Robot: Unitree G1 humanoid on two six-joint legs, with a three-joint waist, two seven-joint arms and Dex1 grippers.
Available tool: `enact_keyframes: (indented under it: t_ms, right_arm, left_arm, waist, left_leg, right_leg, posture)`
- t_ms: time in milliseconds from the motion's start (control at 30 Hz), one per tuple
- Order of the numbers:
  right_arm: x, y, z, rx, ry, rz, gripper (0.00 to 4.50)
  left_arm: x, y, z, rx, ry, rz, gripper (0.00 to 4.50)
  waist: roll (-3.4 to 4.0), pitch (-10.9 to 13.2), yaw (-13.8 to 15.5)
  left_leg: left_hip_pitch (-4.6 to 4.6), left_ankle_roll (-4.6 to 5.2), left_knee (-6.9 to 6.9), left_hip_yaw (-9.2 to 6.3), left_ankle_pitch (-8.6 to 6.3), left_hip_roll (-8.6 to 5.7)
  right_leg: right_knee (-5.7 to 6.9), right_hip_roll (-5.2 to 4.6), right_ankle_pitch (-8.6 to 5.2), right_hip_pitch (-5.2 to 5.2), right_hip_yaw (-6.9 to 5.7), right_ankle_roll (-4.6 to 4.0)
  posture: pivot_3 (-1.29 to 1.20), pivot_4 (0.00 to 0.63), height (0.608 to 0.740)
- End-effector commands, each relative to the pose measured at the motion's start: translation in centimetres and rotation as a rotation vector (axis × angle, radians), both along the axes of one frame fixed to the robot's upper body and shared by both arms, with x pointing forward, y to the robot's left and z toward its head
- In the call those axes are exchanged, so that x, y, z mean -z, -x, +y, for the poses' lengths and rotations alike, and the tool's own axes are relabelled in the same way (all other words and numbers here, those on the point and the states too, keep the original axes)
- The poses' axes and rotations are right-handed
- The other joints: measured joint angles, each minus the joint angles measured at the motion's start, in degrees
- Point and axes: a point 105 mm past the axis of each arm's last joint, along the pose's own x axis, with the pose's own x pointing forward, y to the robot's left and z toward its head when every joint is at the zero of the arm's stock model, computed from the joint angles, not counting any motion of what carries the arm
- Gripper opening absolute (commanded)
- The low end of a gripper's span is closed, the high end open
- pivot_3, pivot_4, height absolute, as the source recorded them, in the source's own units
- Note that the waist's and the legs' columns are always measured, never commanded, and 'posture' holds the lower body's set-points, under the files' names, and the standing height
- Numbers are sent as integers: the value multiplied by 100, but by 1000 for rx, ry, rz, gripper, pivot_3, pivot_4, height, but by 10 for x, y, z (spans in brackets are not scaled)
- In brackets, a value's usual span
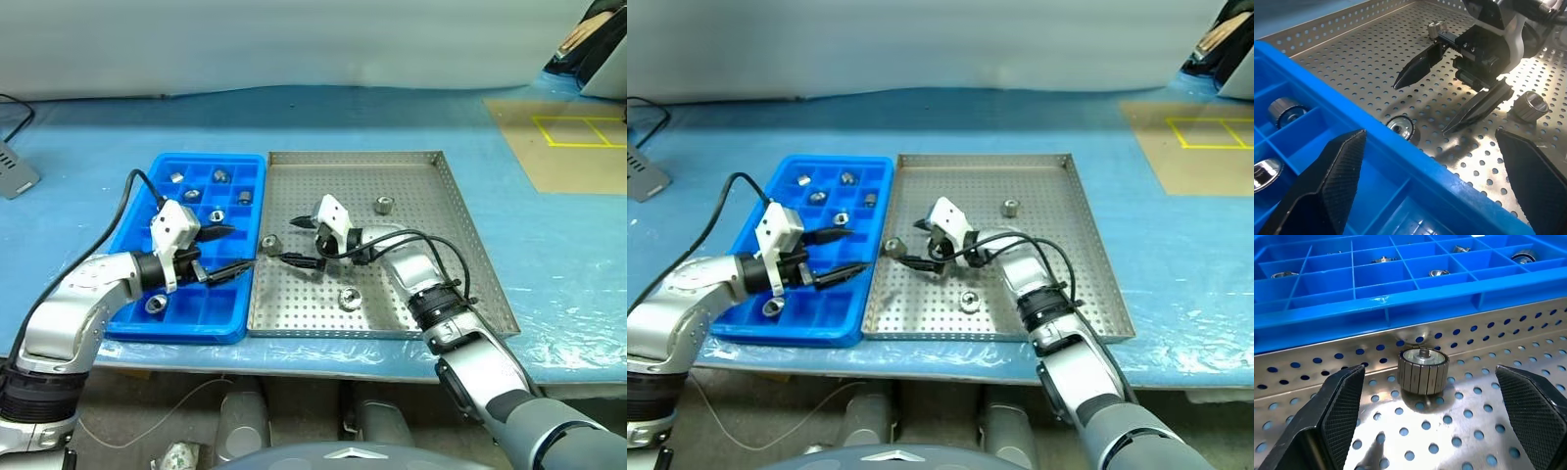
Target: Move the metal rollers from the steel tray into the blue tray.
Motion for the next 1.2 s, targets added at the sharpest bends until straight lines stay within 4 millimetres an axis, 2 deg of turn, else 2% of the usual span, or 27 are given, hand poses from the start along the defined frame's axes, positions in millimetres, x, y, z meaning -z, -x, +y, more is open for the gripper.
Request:
enact_keyframes:
  t_ms: [33, 167, 333, 500, 733, 767, 867, 1033, 1200]
  right_arm:
    - [-4, -6, 10, 1, -14, -50, 4500]
    - [-3, -5, 22, -19, -33, -42, 4500]
    - [10, 1, 32, -40, -8, -40, 4500]
    - [17, -6, 32, 25, -16, -20, 4500]
    - [16, -11, 27, 57, -37, -20, 2183]
    - [16, -12, 27, 60, -37, -19, 2183]
    - [16, -11, 27, 55, -45, -16, 1653]
    - [11, -10, 29, 48, -50, -33, 1632]
    - [-4, -13, 24, 36, -77, -51, 1632]
  left_arm:
    - [-15, 1, 3, -13, 5, -63, 4475]
    - [-12, 3, 2, -23, 3, -57, 4475]
    - [-14, 2, 1, -48, 2, -65, 4475]
    - [-14, 3, -2, -50, 1, -65, 4475]
    - [-14, 4, 1, -68, 2, -70, 4495]
    - [-14, 4, 2, -73, 2, -69, 4495]
    - [-12, 4, 4, -79, 0, -65, 4495]
    - [-11, 3, 8, -105, 0, -73, 4495]
    - [-15, 6, 0, -101, 1, -104, 4495]
  waist:
    - [0, 0, 1]
    - [0, 0, 5]
    - [0, 0, 7]
    - [0, 0, -4]
    - [1, 0, 2]
    - [1, 0, 2]
    - [1, 1, 2]
    - [1, 1, 1]
    - [1, 1, 1]
  left_leg:
    - [0, 1, 0, 0, -1, 1]
    - [0, 2, 0, 0, -1, 2]
    - [1, 2, 0, 0, -1, 4]
    - [3, 2, 1, 0, -1, 5]
    - [3, 2, 1, 0, -1, 6]
    - [2, 2, 1, 0, -2, 6]
    - [2, 2, 0, 0, -1, 7]
    - [3, 2, 0, 0, -1, 8]
    - [1, 3, -2, 1, -2, 8]
  right_leg:
    - [1, 0, 0, 0, -1, 0]
    - [2, 0, 0, 0, -1, -1]
    - [2, 0, -1, 0, -3, -2]
    - [5, 0, 0, 2, -3, -2]
    - [3, 0, 0, 3, -3, -3]
    - [4, 1, 0, 2, -3, -3]
    - [4, 1, -1, 2, -3, -4]
    - [4, 1, -1, 2, -3, -4]
    - [2, 1, -1, 1, -3, -4]
  posture:
    - [175, 150, 740]
    - [186, 150, 740]
    - [189, 150, 740]
    - [182, 150, 740]
    - [172, 150, 740]
    - [172, 150, 740]
    - [172, 150, 740]
    - [168, 150, 740]
    - [164, 150, 740]
